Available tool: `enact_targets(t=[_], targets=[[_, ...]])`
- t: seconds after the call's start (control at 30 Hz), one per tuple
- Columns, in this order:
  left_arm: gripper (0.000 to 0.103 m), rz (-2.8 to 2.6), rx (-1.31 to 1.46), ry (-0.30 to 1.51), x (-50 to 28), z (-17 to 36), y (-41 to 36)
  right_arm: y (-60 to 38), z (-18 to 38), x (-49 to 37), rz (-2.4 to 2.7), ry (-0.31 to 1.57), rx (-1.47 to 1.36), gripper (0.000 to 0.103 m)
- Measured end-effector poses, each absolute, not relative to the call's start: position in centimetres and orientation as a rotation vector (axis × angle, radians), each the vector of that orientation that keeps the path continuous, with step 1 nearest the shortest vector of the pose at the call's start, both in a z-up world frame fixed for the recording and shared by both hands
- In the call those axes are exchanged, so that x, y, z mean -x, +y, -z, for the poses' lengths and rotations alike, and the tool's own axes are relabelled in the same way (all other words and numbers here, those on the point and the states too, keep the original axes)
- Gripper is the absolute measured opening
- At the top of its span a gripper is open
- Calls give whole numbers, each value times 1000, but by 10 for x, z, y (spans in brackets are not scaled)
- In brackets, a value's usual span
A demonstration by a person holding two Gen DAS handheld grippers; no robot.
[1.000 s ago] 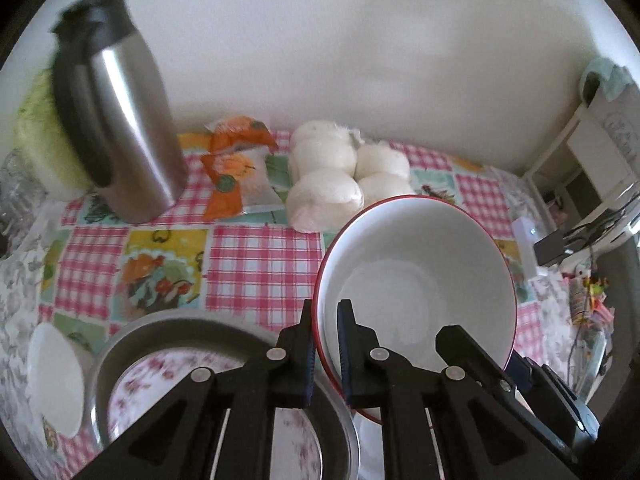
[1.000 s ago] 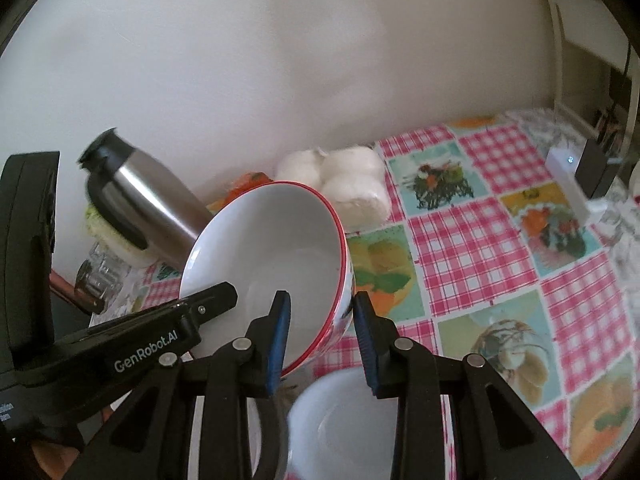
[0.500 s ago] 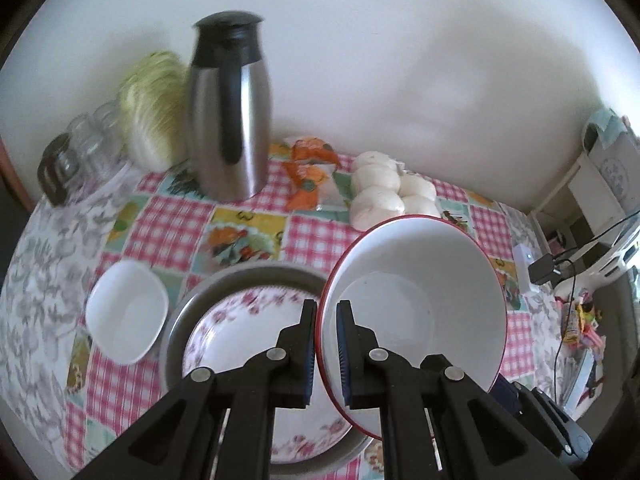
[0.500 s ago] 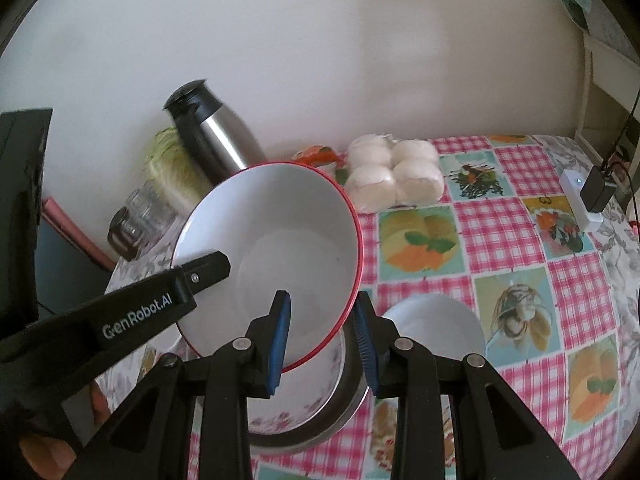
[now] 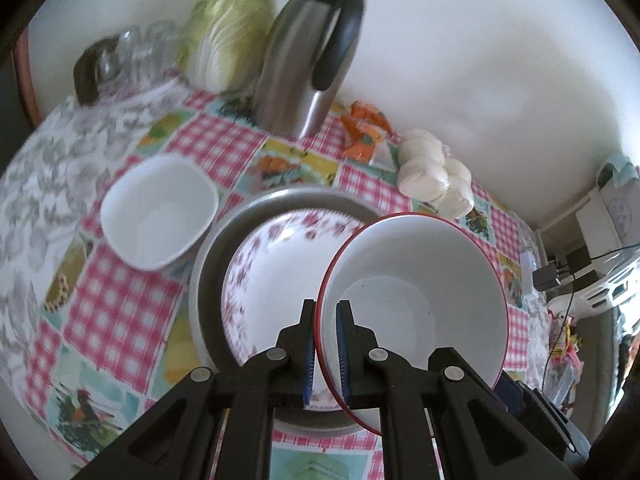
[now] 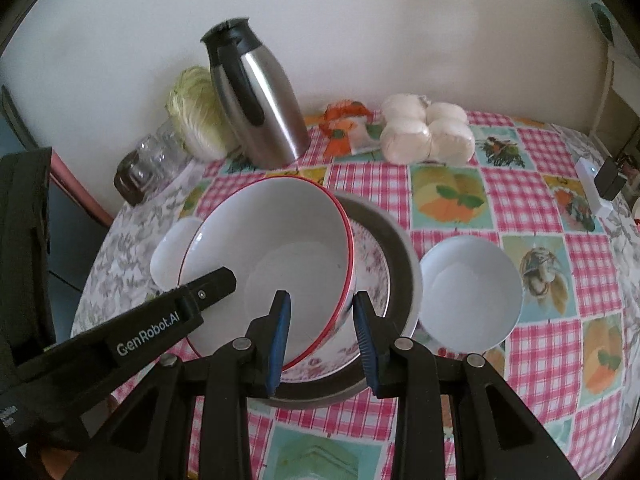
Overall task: Organize plates and bowls
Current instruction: 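Lower the red-rimmed bowl onto the floral plate inside the steel basin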
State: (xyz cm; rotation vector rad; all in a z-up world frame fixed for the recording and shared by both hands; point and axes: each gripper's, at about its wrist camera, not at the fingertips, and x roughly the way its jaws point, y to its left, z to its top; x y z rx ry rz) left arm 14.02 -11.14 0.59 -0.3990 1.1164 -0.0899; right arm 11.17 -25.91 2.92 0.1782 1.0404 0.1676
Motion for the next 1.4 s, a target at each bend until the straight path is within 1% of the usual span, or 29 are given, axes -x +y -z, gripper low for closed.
enact_targets(t=[0.17, 0.57, 0.83, 1.4], targets=[[11, 82, 429, 1138, -137, 10, -101, -249, -19, -112, -174, 1067, -165, 34], [12, 87, 514, 1153, -151, 22, -77, -231, -16, -133, -209, 1065, -131, 34], [17, 93, 516, 1154, -160, 27, -76, -233, -1, -147, -200, 1097, -140, 34], [21, 108, 488, 1173, -170, 43, -87, -242, 26, -156, -173, 1145, -180, 34]])
